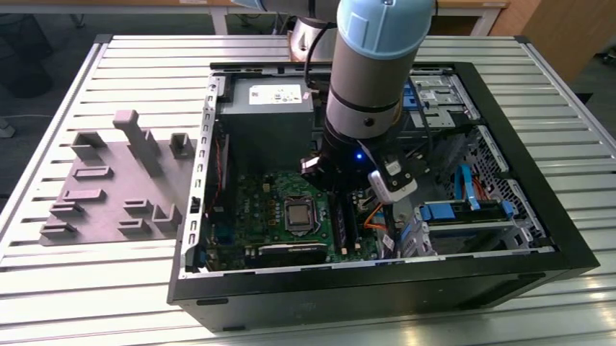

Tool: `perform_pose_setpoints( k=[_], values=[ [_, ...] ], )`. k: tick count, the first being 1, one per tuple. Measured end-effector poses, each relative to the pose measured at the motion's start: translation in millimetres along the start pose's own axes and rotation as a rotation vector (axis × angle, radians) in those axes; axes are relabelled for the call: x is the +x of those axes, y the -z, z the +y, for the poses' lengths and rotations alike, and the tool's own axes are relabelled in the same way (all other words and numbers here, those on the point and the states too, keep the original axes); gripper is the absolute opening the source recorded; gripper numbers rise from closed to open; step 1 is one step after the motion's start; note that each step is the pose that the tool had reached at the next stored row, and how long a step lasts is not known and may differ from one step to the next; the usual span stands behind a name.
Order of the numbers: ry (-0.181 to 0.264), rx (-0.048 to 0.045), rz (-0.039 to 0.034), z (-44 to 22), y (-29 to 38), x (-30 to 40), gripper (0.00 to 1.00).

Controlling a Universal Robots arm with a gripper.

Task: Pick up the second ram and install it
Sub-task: 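Insert the second ram into the second slot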

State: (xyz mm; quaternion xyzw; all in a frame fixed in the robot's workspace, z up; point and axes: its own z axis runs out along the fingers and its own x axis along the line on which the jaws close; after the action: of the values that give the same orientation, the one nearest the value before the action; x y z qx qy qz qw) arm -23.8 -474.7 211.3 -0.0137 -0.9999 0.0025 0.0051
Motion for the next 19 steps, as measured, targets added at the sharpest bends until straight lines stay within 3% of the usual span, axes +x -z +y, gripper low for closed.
perform_pose_setpoints(
  k=[19],
  values=[
    [0.007,-0.0003,0.0,-0.1,-0.6,0.1,0.14]
  ],
)
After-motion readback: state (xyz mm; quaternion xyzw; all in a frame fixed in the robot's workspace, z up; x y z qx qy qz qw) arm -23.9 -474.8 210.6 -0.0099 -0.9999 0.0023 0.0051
